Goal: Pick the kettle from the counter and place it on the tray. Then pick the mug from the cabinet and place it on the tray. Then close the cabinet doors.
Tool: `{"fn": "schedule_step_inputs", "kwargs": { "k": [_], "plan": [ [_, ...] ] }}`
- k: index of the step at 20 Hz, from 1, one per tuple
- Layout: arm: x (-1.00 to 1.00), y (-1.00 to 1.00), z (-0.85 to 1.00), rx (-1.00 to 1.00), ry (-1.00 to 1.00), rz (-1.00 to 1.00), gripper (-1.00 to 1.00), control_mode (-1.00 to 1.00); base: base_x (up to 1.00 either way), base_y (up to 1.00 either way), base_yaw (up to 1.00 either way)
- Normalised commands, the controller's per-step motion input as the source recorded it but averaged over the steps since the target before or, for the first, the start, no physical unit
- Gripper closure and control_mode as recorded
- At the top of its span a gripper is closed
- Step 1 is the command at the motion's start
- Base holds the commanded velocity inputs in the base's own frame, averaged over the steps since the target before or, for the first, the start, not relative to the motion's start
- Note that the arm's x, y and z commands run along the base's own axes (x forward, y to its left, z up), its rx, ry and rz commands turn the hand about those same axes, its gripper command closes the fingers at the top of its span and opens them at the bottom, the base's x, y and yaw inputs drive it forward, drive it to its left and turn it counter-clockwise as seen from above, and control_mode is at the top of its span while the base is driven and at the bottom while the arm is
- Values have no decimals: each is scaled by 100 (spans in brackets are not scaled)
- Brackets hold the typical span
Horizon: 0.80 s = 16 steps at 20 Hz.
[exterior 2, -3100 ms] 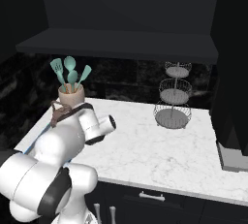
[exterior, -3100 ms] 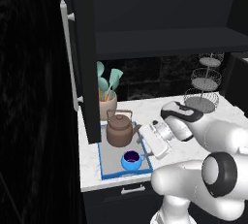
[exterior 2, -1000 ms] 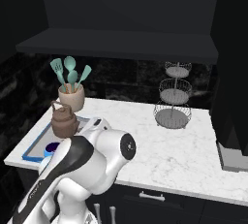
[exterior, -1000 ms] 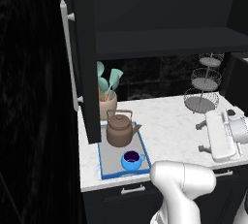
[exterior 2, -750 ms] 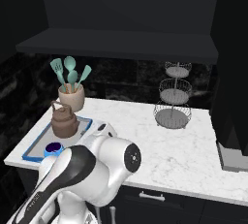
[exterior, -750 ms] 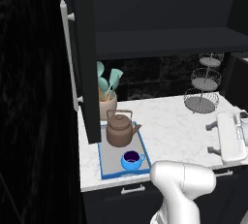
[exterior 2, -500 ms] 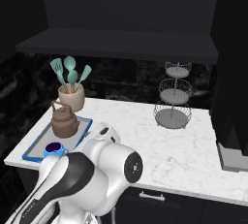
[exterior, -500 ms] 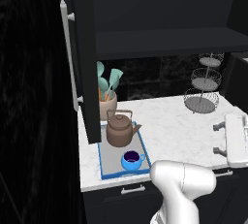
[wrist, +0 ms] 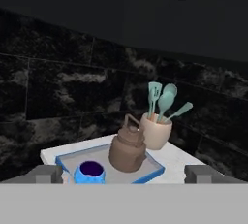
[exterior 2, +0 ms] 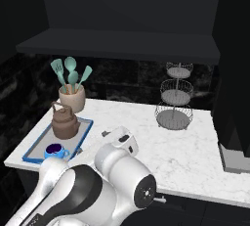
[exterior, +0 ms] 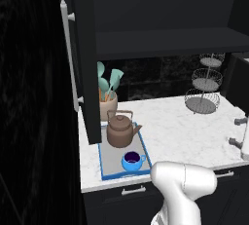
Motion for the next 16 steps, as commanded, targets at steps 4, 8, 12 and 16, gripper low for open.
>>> {"fn": "schedule_step_inputs", "kwargs": {
  "k": [4,8,12,16],
  "plan": [
    [8,-64,50,13,-1,-7,-100,-100,0,0,0],
    [1,-60,55,9,-4,-6,-100,-100,0,0,0],
    [0,-55,54,8,-7,-4,-100,-100,0,0,0],
    [0,-47,35,7,-10,-9,-100,-100,0,0,0]
  ]
}}
